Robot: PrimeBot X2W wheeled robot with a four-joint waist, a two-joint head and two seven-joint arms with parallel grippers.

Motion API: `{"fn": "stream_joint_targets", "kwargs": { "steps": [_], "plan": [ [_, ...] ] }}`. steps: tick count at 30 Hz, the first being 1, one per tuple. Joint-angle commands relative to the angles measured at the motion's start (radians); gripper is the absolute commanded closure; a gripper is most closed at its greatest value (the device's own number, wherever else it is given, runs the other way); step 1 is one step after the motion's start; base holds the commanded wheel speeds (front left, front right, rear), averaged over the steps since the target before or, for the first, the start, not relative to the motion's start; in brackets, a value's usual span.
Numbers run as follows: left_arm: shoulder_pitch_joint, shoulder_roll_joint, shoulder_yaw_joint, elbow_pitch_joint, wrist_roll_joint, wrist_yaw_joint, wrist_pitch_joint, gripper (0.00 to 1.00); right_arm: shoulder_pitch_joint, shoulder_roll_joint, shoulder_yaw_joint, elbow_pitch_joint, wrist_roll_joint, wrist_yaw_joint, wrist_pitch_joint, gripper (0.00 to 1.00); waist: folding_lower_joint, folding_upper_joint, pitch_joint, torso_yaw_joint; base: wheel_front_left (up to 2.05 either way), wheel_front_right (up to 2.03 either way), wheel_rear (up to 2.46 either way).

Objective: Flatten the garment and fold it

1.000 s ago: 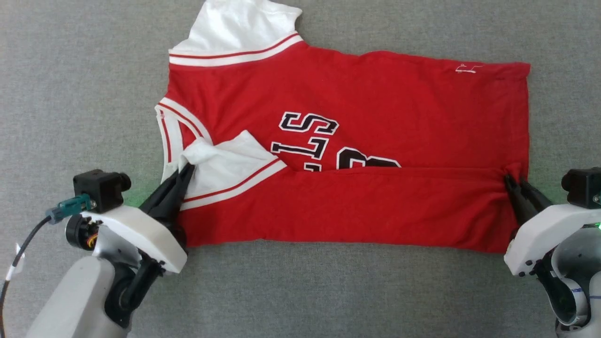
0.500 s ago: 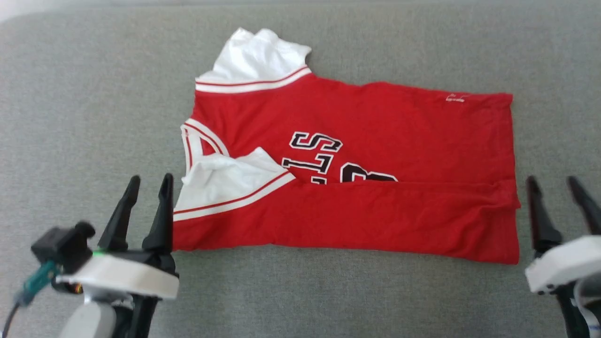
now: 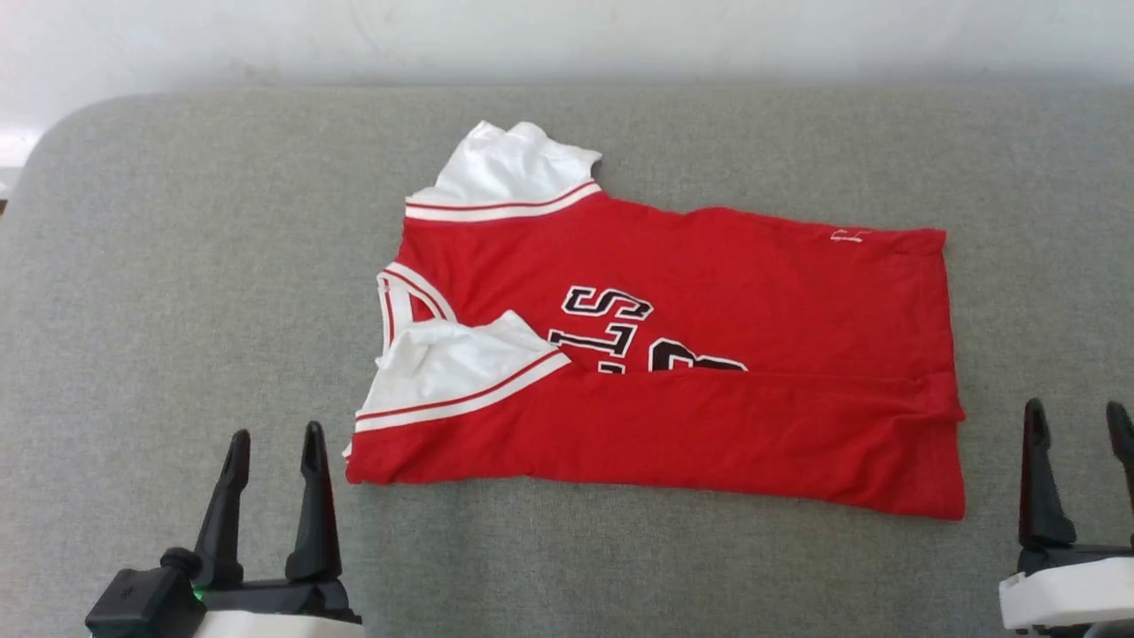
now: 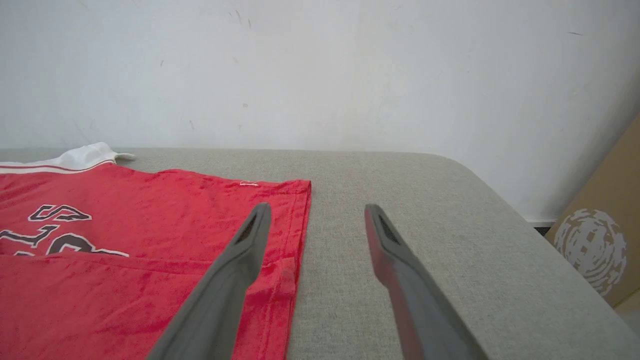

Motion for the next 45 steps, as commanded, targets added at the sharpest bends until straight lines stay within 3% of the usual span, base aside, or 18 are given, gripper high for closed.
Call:
{"fn": "stream_joint_targets", "kwargs": {
  "steps": [1, 7, 16, 25, 26, 27, 28, 35, 42, 45],
  "plan": [
    [0.003, -0.007, 0.014, 0.01, 0.014, -0.014, -0.005, 0.0, 0.001, 0.002, 0.006, 0.007, -0.002, -0.002, -0.008, 0.0, 0.0002, -0.0001, -0.017, -0.002, 0.0, 0.0, 0.0],
    [-0.026, 0.014, 0.017, 0.1, 0.038, -0.051, 0.021, 0.0, -0.008, 0.002, 0.013, 0.032, 0.0, -0.002, -0.015, 0.0, 0.0002, -0.0001, -0.03, -0.01, 0.0, 0.0, 0.0],
    [-0.159, 0.112, -0.017, 0.209, 0.003, -0.069, 0.368, 0.0, -0.027, 0.003, 0.022, 0.048, 0.018, -0.002, -0.009, 0.0, 0.0002, -0.0001, 0.031, -0.035, 0.0, 0.0, 0.0],
    [-0.22, 0.13, -0.025, 0.264, -0.069, -0.045, 0.647, 0.0, -0.05, 0.003, 0.019, 0.052, 0.016, -0.002, 0.0, 0.0, 0.0002, -0.0001, 0.085, -0.052, 0.0, 0.0, 0.0],
    [-0.222, 0.131, -0.031, 0.265, -0.075, -0.048, 0.668, 0.12, -0.053, 0.003, 0.022, 0.051, 0.013, -0.002, 0.004, 0.0, 0.0002, -0.0001, 0.088, -0.052, 0.0, 0.0, 0.0],
    [-0.226, 0.131, -0.033, 0.263, -0.084, -0.052, 0.677, 0.66, -0.058, 0.003, 0.025, 0.048, 0.006, -0.002, 0.009, 0.0, 0.0002, -0.0001, 0.091, -0.052, 0.0, 0.0, 0.0],
    [-0.228, 0.131, -0.034, 0.262, -0.09, -0.054, 0.683, 1.0, -0.065, 0.003, 0.03, 0.044, -0.004, -0.002, 0.017, 0.0, 0.0002, -0.0001, 0.093, -0.052, 0.0, 0.0, 0.0],
    [-0.228, 0.12, -0.034, 0.261, -0.121, -0.06, 0.678, 1.0, -0.124, 0.003, 0.06, -0.01, -0.044, -0.002, 0.123, 0.0, 0.0002, -0.0001, 0.096, -0.046, 0.0, 0.0, 0.0],
    [-0.222, 0.117, -0.036, 0.238, -0.128, -0.057, 0.665, 1.0, -0.08, 0.003, 0.031, -0.059, -0.022, -0.002, 0.489, 0.0, 0.0002, -0.0001, 0.102, -0.028, 0.0, 0.0, 0.0],
    [-0.226, 0.115, -0.039, 0.23, -0.129, -0.056, 0.662, 1.0, -0.053, 0.003, 0.023, -0.064, -0.025, -0.002, 0.577, 0.0, 0.0002, -0.0001, 0.113, -0.02, 0.0, 0.0, 0.0]
  ]
}}
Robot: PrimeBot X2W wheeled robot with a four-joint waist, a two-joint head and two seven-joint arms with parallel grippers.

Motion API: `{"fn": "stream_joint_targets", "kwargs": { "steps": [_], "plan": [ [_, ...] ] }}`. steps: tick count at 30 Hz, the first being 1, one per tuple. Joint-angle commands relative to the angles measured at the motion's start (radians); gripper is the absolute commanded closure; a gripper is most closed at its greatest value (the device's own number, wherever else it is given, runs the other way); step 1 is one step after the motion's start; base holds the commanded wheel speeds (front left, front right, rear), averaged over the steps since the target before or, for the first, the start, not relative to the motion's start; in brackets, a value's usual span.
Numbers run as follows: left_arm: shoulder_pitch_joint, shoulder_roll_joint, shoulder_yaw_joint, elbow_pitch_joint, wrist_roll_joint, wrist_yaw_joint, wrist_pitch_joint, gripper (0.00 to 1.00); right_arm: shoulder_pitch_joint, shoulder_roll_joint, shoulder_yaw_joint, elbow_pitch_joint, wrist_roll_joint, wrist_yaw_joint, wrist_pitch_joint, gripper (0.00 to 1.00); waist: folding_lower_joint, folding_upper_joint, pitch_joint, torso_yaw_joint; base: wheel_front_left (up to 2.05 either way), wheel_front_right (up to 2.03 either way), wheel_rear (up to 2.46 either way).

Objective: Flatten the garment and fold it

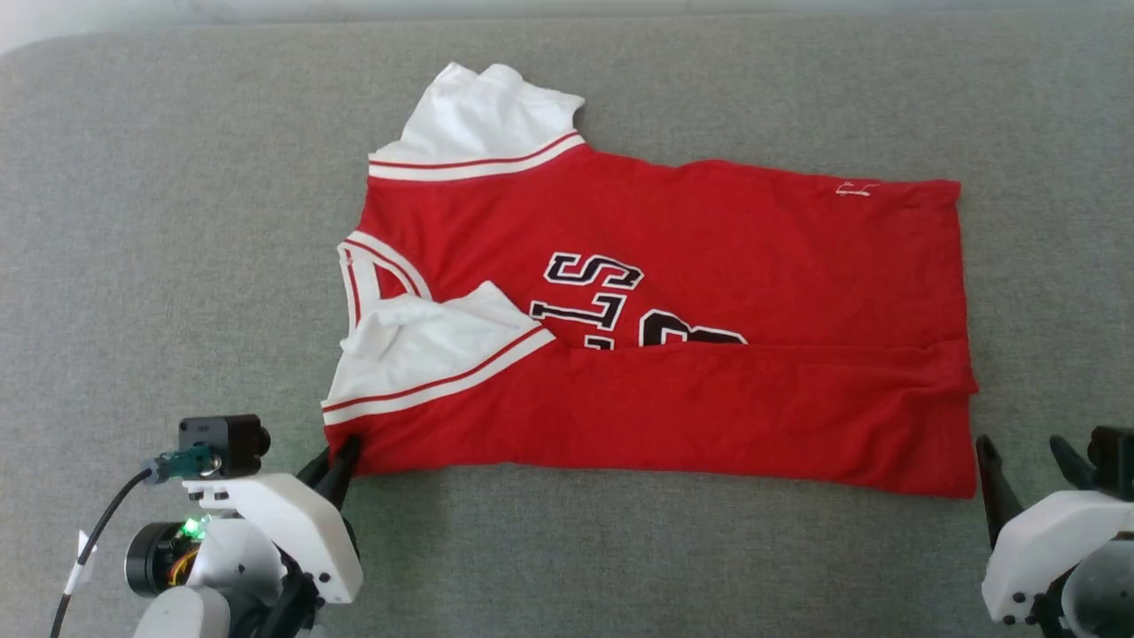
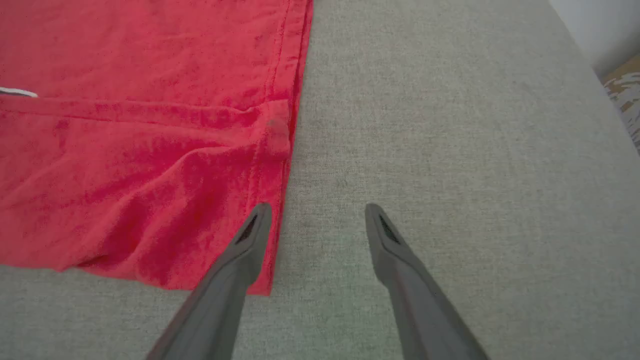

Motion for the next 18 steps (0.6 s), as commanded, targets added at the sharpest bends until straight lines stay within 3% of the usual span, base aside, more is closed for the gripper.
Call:
{"fn": "stream_joint_targets", "kwargs": {
  "steps": [1, 12, 13, 14, 18],
  "plan": [
    [0.005, -0.006, -0.008, 0.001, -0.005, -0.005, 0.0, 1.0, 0.015, 0.002, 0.001, -0.003, 0.0, -0.002, 0.023, 0.0, -0.0001, -0.0001, 0.013, 0.009, 0.0, 0.0, 0.0],
    [-0.009, -0.004, -0.007, -0.009, -0.013, 0.001, -0.012, 1.0, 0.042, 0.002, 0.086, 0.092, 0.076, -0.002, 0.085, 0.0, -0.0001, -0.0001, 0.043, 0.012, 0.0, 0.0, 0.0],
    [-0.009, -0.004, -0.006, -0.01, -0.014, 0.003, -0.013, 1.0, 0.036, 0.002, 0.082, 0.103, 0.081, -0.002, 0.088, 0.54, -0.0001, -0.0001, 0.044, 0.011, 0.0, 0.0, 0.0],
    [-0.009, -0.004, -0.005, -0.01, -0.015, 0.004, -0.015, 1.0, 0.03, 0.002, 0.079, 0.112, 0.081, -0.002, 0.088, 1.0, -0.0001, -0.0001, 0.044, 0.011, 0.0, 0.0, 0.0],
    [-0.006, -0.015, 0.003, -0.009, -0.036, 0.006, -0.024, 1.0, 0.008, 0.002, 0.069, 0.13, 0.081, -0.002, 0.075, 1.0, -0.0001, -0.0001, 0.035, 0.01, 0.0, 0.0, 0.0]
  ]
}}
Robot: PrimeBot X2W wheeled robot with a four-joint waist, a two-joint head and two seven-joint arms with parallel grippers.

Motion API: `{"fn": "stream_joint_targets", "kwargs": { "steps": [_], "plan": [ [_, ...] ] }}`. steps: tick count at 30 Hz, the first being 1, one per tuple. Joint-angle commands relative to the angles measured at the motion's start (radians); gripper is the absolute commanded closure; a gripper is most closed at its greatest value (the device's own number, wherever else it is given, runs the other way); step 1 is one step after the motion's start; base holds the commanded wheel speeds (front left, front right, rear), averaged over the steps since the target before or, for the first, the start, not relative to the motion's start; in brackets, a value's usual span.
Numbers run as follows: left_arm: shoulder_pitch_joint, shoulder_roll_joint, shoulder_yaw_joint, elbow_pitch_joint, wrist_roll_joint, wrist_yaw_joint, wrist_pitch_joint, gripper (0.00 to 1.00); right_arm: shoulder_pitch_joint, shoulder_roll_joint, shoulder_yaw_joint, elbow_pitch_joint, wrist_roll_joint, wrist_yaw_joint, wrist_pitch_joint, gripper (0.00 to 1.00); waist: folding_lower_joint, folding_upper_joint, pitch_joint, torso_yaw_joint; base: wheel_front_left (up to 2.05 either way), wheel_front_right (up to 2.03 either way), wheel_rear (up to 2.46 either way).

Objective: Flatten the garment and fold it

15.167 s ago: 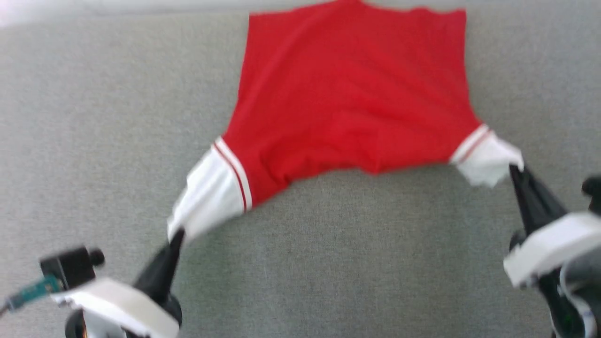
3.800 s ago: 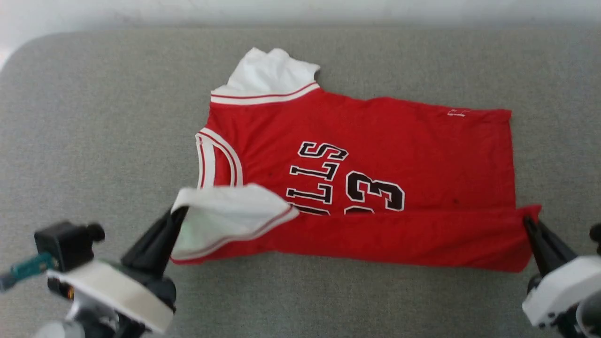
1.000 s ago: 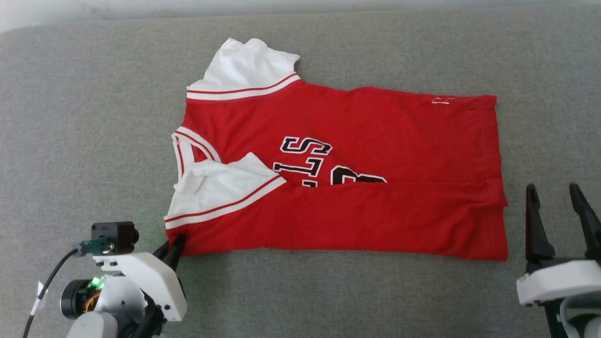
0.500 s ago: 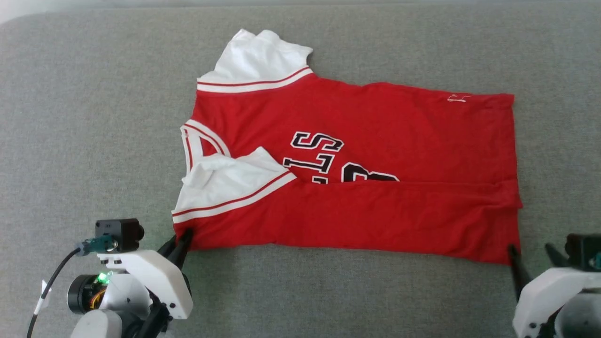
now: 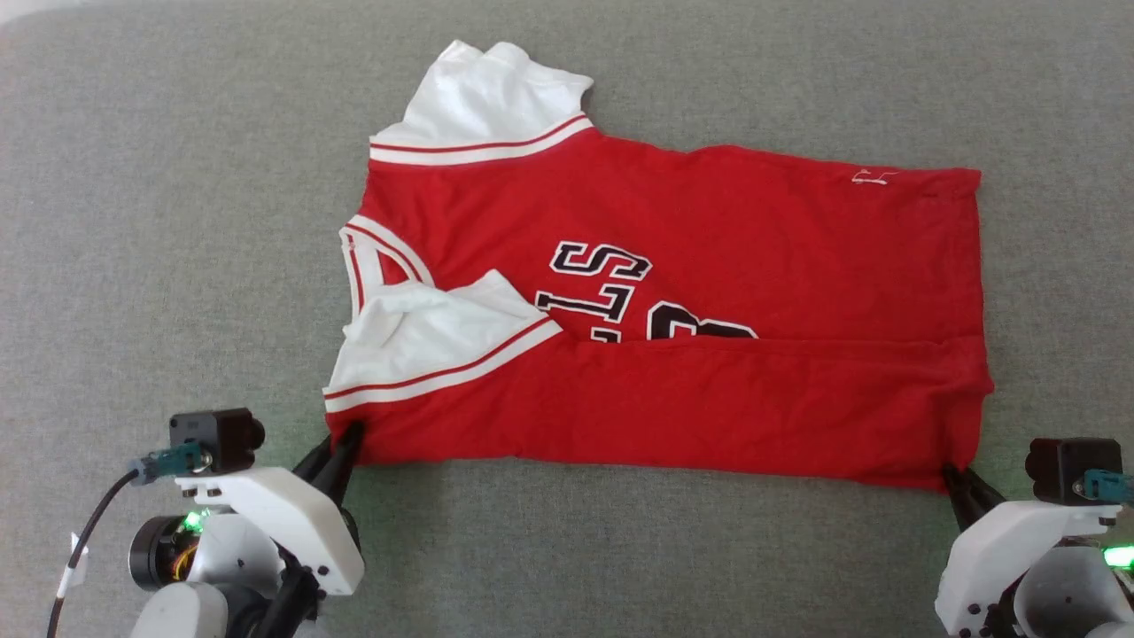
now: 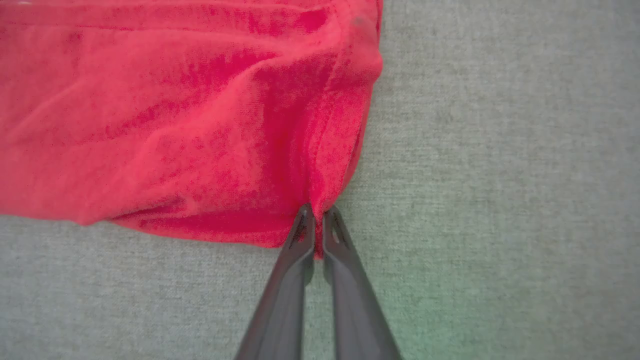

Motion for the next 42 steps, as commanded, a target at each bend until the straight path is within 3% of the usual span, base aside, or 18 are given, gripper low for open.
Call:
{"fn": "stream_joint_targets", "kwargs": {
  "steps": [1, 9, 20, 28, 29, 30, 31, 38, 42],
  "plan": [
    [0.003, -0.013, 0.003, 0.011, -0.017, 0.005, -0.001, 1.0, -0.004, 0.005, 0.001, 0.036, -0.001, -0.002, 0.003, 1.0, 0.0001, -0.0001, -0.012, -0.003, 0.0, 0.0, 0.0],
    [0.096, -0.042, 0.056, -0.073, -0.094, 0.031, -0.005, 1.0, -0.001, 0.005, -0.034, -0.02, 0.038, -0.002, -0.011, 1.0, 0.0001, -0.0001, -0.091, -0.011, 0.0, 0.0, 0.0],
    [0.317, -0.069, 0.071, -0.232, -0.165, 0.077, 0.079, 1.0, 0.134, 0.005, -0.096, -0.131, 0.103, -0.002, 0.104, 1.0, 0.0001, -0.0001, -0.162, -0.009, 0.0, 0.0, 0.0],
    [0.341, -0.108, 0.063, -0.168, -0.18, 0.08, 0.035, 0.98, 0.176, 0.005, -0.102, -0.101, 0.121, -0.002, 0.088, 1.0, 0.0001, -0.0001, -0.158, -0.001, 0.0, 0.0, 0.0],
    [0.331, -0.111, 0.062, -0.152, -0.178, 0.079, 0.024, 0.55, 0.17, 0.005, -0.099, -0.093, 0.122, -0.002, 0.072, 0.37, 0.0001, -0.0001, -0.157, 0.0, 0.0, 0.0, 0.0],
    [0.323, -0.111, 0.059, -0.136, -0.174, 0.076, 0.017, 0.19, 0.165, 0.005, -0.096, -0.084, 0.12, -0.002, 0.062, 0.0, 0.0001, -0.0001, -0.157, 0.0, 0.0, 0.0, 0.0],
    [0.315, -0.113, 0.056, -0.124, -0.173, 0.073, 0.01, 0.0, 0.16, 0.005, -0.092, -0.076, 0.118, -0.002, 0.053, 0.0, 0.0001, -0.0001, -0.157, 0.001, 0.0, 0.0, 0.0],
    [0.292, -0.11, 0.077, -0.12, -0.174, 0.071, -0.036, 0.0, 0.123, 0.005, -0.1, -0.091, 0.114, -0.002, -0.015, 0.0, 0.0001, -0.0001, -0.153, -0.001, 0.0, 0.0, 0.0],
    [0.263, -0.109, 0.113, -0.184, -0.187, 0.058, -0.094, 0.0, 0.083, 0.005, -0.114, -0.143, 0.07, -0.002, -0.112, 0.0, 0.0001, -0.0001, -0.146, -0.005, 0.0, 0.0, 0.0]
  ]
}}
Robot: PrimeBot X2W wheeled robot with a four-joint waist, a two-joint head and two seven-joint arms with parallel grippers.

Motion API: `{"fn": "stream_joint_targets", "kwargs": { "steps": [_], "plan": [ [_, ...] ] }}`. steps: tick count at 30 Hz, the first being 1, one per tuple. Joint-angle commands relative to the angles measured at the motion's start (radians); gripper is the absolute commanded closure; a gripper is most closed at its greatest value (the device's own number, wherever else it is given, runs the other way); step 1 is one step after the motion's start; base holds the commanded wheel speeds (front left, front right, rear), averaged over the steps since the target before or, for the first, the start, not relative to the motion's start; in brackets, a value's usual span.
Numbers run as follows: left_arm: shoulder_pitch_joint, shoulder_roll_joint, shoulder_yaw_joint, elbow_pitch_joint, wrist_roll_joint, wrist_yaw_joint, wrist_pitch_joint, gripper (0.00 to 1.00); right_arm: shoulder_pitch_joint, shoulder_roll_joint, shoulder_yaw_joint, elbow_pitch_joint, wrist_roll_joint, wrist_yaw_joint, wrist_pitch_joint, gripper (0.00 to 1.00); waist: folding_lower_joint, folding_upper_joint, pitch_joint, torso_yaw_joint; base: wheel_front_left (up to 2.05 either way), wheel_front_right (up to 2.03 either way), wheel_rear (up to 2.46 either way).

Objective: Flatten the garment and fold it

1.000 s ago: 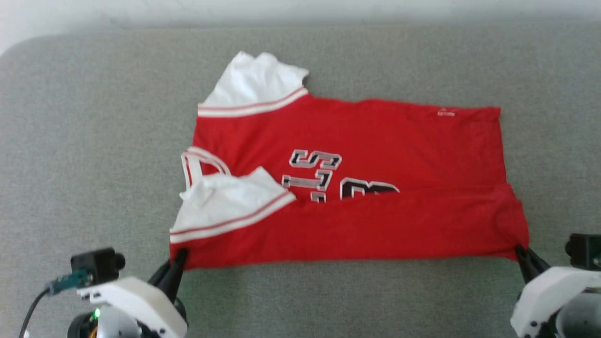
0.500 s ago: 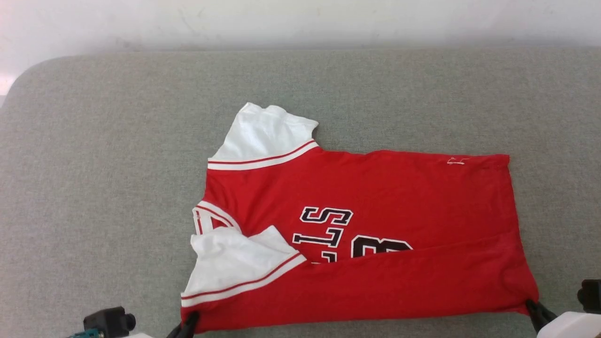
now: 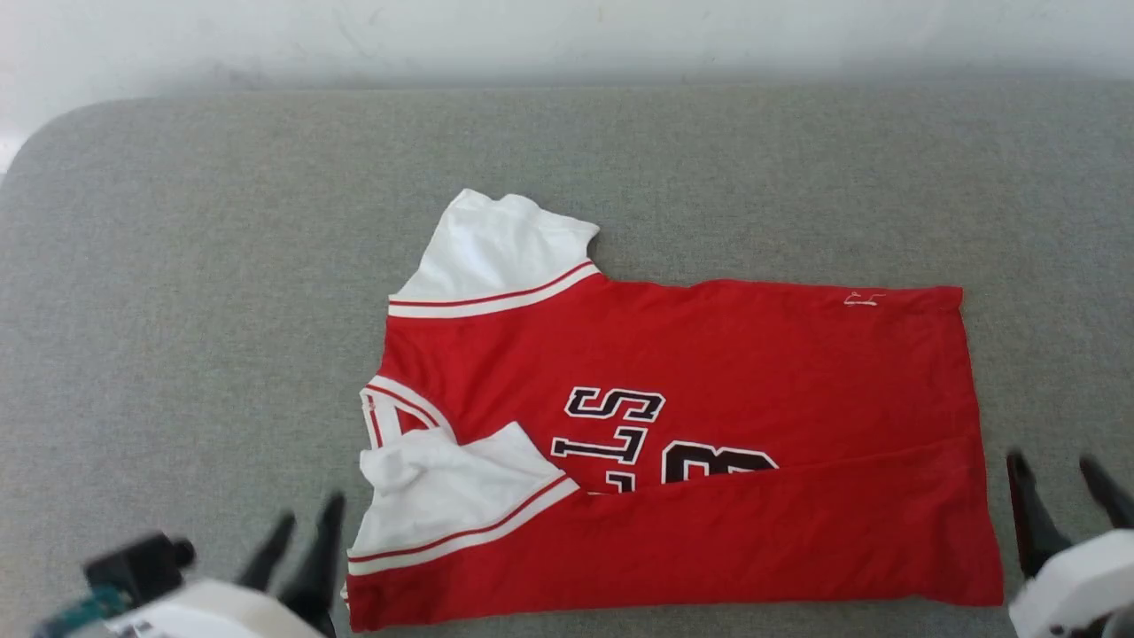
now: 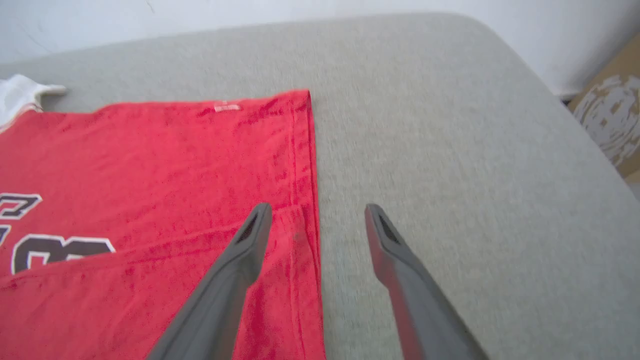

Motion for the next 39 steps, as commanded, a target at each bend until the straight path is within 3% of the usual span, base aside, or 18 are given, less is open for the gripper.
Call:
{"fn": "stream_joint_targets", "kwargs": {
  "steps": [1, 7, 12, 17, 22, 29, 39],
  "plan": [
    [-0.045, 0.0, 0.014, -0.03, -0.019, -0.018, -0.023, 0.0, -0.028, 0.001, 0.018, -0.026, -0.023, -0.002, -0.043, 0.0, 0.0, -0.0001, 0.01, -0.002, 0.0, 0.0, 0.0],
    [-0.257, 0.093, 0.033, -0.077, 0.078, -0.032, -0.08, 0.0, -0.1, 0.001, 0.078, -0.078, -0.067, -0.002, -0.145, 0.0, 0.0, -0.0001, 0.074, -0.012, 0.0, 0.0, 0.0],
    [-0.543, 0.182, -0.02, -0.011, 0.16, -0.07, -0.075, 0.0, -0.169, 0.001, 0.134, -0.076, -0.095, -0.002, -0.174, 0.0, 0.0, -0.0001, 0.156, -0.027, 0.0, 0.0, 0.0],
    [-0.807, 0.27, -0.147, 0.109, 0.185, -0.121, 0.036, 0.0, -0.217, 0.001, 0.182, -0.051, -0.096, -0.002, -0.188, 0.0, 0.0, -0.0001, 0.244, -0.054, 0.0, 0.0, 0.0],
    [-0.994, 0.33, -0.255, 0.208, 0.144, -0.135, 0.17, 0.0, -0.255, 0.001, 0.215, -0.016, -0.088, -0.002, -0.213, 0.0, 0.0, -0.0001, 0.319, -0.091, 0.0, 0.0, 0.0],
    [-1.108, 0.368, -0.339, 0.341, 0.057, -0.138, 0.309, 0.0, -0.291, 0.001, 0.238, 0.017, -0.079, -0.002, -0.245, 0.0, 0.0, -0.0001, 0.39, -0.143, 0.0, 0.0, 0.0],
    [-1.111, 0.406, -0.394, 0.414, 0.0, -0.137, 0.459, 0.0, -0.31, 0.001, 0.235, 0.037, -0.074, -0.002, -0.263, 0.0, 0.0, -0.0001, 0.426, -0.167, 0.0, 0.0, 0.0]
  ]
}}
